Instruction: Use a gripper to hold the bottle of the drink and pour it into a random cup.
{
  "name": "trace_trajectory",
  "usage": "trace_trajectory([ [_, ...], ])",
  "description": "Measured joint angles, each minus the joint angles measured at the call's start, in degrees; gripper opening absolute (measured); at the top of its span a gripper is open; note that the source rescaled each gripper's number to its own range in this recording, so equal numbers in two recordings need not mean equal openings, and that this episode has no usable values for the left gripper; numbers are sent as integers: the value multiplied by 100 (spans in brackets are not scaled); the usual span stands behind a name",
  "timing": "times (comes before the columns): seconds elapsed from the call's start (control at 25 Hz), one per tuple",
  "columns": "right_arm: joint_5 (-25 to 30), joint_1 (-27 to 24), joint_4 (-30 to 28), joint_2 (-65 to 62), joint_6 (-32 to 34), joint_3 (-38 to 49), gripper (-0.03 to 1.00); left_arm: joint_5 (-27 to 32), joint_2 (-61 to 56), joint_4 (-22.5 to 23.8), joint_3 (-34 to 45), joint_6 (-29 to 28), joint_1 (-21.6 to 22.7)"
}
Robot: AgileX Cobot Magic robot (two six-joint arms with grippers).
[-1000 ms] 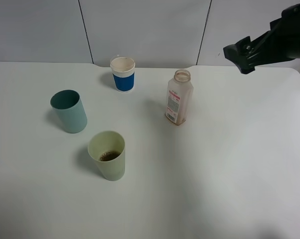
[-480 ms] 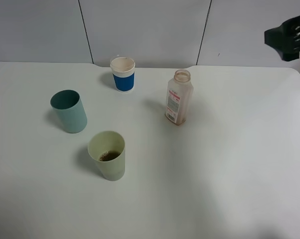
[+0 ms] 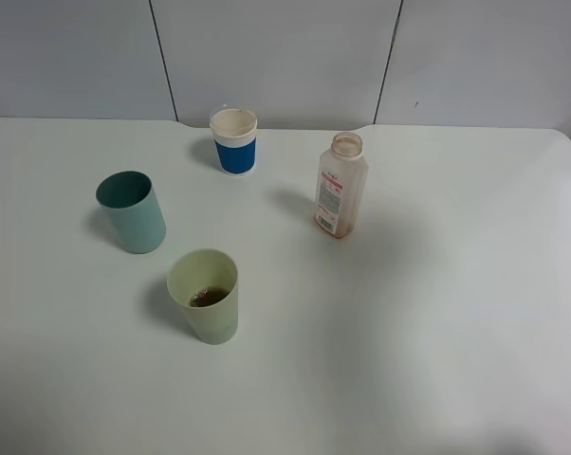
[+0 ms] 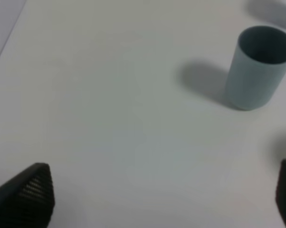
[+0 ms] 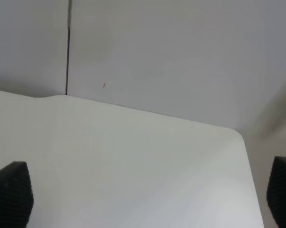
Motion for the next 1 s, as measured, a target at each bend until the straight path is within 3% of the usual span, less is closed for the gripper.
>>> trace_trajectory([
  [0.44,273,0,610,-2362,1,1110,100,0,0,0,0,0,0],
  [0.84,1827,0,921,-3711,74,1117,100,0,0,0,0,0,0],
  [1.0,2154,0,1087,-3918,115,1117,100,0,0,0,0,0,0],
])
